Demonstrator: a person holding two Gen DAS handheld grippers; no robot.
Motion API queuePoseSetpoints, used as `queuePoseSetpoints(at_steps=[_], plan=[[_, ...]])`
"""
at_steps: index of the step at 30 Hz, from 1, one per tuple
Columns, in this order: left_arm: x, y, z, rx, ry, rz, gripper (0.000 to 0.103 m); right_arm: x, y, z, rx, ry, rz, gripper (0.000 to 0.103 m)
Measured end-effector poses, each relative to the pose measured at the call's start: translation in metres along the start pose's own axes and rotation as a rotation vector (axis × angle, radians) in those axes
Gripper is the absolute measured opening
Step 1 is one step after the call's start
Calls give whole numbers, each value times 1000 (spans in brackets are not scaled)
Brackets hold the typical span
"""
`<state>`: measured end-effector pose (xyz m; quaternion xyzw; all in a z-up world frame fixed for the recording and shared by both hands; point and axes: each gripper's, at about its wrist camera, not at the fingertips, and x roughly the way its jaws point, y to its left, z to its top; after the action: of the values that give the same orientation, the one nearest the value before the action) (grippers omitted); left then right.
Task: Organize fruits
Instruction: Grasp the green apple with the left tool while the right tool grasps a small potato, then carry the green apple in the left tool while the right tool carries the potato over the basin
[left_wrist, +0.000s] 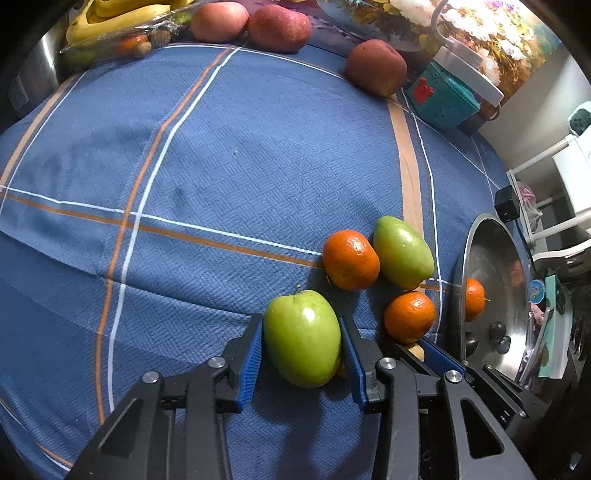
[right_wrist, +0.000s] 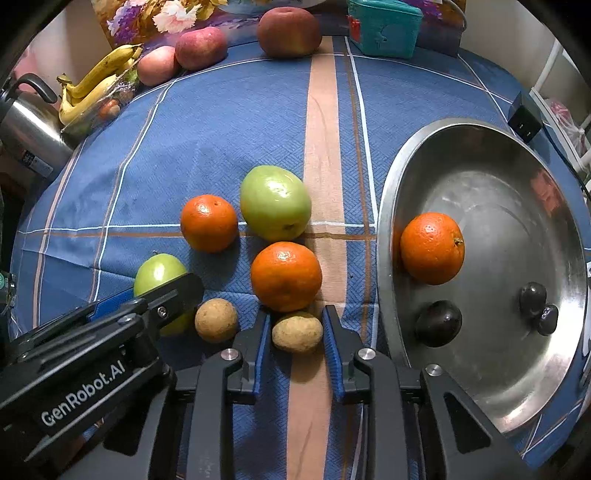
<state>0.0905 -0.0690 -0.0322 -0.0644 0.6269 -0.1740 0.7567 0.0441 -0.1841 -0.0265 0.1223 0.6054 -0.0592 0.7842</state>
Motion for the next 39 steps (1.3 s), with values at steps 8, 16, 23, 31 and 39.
queuePoseSetpoints(at_steps=[8, 16, 23, 31, 39], plan=[[-11, 0, 0, -5, -24, -13, 43, -5, -1, 4, 9, -11, 17, 28], [-37, 0, 3, 2, -97, -35, 43, -33, -6, 8, 11, -81, 32, 28], [-57, 1, 2, 11, -141, -43, 43, -57, -7, 8, 8, -150, 42, 28], [-62, -3, 1, 17, -157, -45, 43, -71, -7, 8, 23, -188, 45, 28], [-60, -17, 0, 52, -149, -49, 43, -71, -25, 9, 69, -189, 30, 28]])
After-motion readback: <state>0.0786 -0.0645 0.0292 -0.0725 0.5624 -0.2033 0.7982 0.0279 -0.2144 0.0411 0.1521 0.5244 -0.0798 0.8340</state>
